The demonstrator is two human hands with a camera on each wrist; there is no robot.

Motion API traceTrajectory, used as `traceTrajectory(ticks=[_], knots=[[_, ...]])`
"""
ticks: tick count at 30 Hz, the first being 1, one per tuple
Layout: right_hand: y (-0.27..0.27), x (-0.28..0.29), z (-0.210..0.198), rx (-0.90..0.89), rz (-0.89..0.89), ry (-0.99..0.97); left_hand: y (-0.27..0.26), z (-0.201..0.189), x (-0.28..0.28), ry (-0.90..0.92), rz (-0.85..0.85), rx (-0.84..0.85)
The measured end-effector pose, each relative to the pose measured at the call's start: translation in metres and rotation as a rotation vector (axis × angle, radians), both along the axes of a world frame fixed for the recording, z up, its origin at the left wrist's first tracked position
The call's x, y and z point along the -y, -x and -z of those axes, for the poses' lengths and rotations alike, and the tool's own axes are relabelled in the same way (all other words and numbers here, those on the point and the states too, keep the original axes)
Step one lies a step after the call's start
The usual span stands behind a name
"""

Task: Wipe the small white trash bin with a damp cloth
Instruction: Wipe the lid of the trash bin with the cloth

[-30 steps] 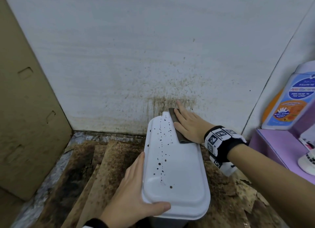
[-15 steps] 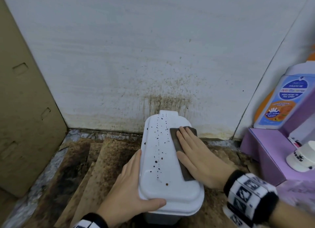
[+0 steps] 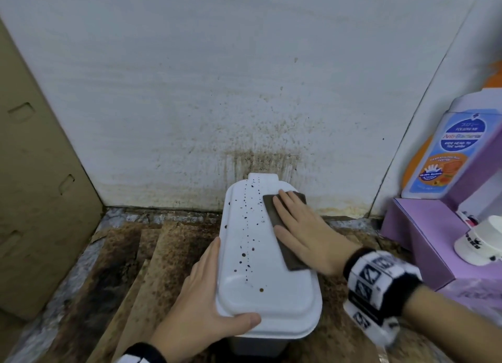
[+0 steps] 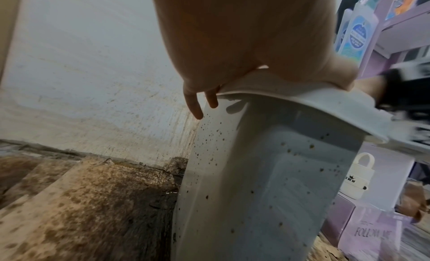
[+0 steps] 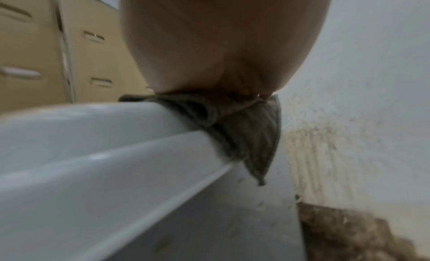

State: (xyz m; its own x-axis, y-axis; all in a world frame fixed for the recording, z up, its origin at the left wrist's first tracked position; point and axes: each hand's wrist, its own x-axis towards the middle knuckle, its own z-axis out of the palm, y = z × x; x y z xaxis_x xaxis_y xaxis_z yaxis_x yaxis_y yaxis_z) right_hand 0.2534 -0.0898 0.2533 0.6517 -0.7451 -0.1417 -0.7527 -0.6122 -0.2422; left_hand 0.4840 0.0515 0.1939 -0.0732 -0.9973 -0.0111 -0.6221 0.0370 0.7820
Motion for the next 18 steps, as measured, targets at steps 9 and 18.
traceTrajectory(ticks=[9,18], knots=[[-0.03,0.088,0.001,0.0,0.039,0.049,-0.001,-0.002,0.0,-0.03,-0.005,-0.007],[-0.02,0.069,0.006,0.0,-0.004,0.066,0.001,-0.001,0.0,-0.018,0.004,0.022]])
